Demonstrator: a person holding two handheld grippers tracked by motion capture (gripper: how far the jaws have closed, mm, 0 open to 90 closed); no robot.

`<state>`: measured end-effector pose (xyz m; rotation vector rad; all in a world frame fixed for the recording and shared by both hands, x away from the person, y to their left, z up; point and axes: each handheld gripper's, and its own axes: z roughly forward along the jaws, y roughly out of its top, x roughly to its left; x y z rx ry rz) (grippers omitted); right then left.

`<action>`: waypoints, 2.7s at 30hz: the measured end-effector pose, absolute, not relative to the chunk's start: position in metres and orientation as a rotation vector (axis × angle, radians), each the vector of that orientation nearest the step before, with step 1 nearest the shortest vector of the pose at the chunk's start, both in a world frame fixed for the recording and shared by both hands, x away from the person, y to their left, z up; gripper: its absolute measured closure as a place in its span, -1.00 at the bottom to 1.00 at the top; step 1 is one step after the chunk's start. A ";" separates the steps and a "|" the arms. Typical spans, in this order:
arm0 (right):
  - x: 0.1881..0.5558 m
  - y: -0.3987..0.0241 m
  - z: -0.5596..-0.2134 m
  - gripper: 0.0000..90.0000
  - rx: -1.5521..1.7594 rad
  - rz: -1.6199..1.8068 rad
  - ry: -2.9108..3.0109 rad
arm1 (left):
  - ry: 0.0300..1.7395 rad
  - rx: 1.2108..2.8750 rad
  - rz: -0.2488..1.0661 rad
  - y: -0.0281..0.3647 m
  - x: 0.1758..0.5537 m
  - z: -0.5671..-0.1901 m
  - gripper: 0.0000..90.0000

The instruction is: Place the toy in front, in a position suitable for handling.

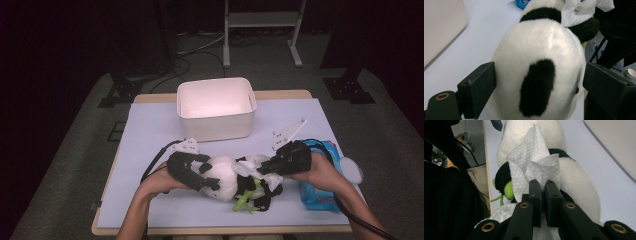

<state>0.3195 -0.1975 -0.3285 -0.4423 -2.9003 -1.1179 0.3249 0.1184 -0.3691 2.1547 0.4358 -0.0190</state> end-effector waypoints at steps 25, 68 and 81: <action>0.315 -0.194 -0.330 0.87 -0.414 -1.125 -2.891 | 0.328 2.239 0.063 0.103 0.325 -0.369 -0.45; 0.337 -0.207 -0.325 0.87 -0.541 -1.186 -2.854 | 0.315 2.145 0.182 0.117 0.326 -0.372 -0.32; 0.321 -0.196 -0.327 0.87 -0.443 -1.103 -2.889 | 0.428 2.136 -0.015 0.121 0.330 -0.367 -0.68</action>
